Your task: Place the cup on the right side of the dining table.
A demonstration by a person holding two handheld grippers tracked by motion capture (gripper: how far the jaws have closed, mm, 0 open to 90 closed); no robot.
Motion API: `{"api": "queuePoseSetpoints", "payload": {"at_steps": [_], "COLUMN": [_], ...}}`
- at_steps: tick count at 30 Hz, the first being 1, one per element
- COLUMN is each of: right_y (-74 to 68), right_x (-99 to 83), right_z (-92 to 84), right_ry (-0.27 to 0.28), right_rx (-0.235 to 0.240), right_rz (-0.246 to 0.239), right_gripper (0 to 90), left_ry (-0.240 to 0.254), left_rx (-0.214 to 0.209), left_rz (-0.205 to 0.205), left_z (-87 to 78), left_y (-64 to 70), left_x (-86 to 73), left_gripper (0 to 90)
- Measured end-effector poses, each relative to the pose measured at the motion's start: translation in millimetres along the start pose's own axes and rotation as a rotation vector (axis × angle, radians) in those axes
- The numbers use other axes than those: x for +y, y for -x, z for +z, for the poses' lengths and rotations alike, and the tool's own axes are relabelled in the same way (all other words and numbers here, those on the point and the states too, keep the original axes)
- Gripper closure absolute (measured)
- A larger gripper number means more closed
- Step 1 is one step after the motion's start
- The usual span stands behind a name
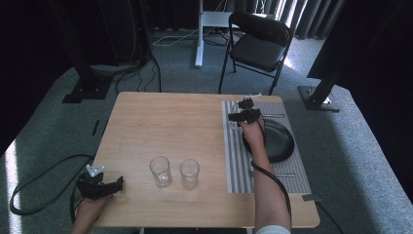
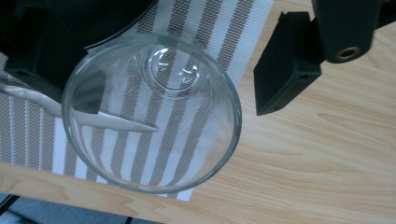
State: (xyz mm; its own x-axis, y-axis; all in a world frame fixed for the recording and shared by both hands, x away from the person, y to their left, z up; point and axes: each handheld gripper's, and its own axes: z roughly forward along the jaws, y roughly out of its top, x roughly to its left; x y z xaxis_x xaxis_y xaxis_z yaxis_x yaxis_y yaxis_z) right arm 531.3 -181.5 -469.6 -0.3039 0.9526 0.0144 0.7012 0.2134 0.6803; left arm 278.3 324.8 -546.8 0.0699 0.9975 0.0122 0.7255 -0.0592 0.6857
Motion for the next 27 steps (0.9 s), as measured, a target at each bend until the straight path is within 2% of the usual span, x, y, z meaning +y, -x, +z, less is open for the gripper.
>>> {"api": "queuePoseSetpoints", "payload": {"at_steps": [3,4,8,16,22,27], "right_y": [-0.7,-0.4,-0.6,0.4,-2.6,-2.4], "right_x": [-3.7,-5.4,-9.4,-22.3,-30.5,-36.4], "right_z": [-2.4,-4.8,-8.0,-12.5,-16.3,-20.8], "right_ry": [0.02,0.029,0.038,0.034,0.023,0.034], "right_rx": [-0.007,0.018,0.022,0.046,0.034,0.039], "right_rz": [0.006,0.026,0.036,0.052,0.032,0.035], "right_gripper": [13.8,13.8,14.2,14.2,14.2,14.2], "left_ry": [0.0,0.0,0.0,0.0,0.0,0.0], "left_rx": [0.0,0.0,0.0,0.0,0.0,0.0], "left_rz": [0.0,0.0,0.0,0.0,0.0,0.0], "left_z": [0.0,0.0,0.0,0.0,0.0,0.0], "left_y": [0.0,0.0,0.0,0.0,0.0,0.0], "left_x": [0.0,0.0,0.0,0.0,0.0,0.0], "left_gripper": [0.7,0.7,0.7,0.8,0.7,0.7]}}
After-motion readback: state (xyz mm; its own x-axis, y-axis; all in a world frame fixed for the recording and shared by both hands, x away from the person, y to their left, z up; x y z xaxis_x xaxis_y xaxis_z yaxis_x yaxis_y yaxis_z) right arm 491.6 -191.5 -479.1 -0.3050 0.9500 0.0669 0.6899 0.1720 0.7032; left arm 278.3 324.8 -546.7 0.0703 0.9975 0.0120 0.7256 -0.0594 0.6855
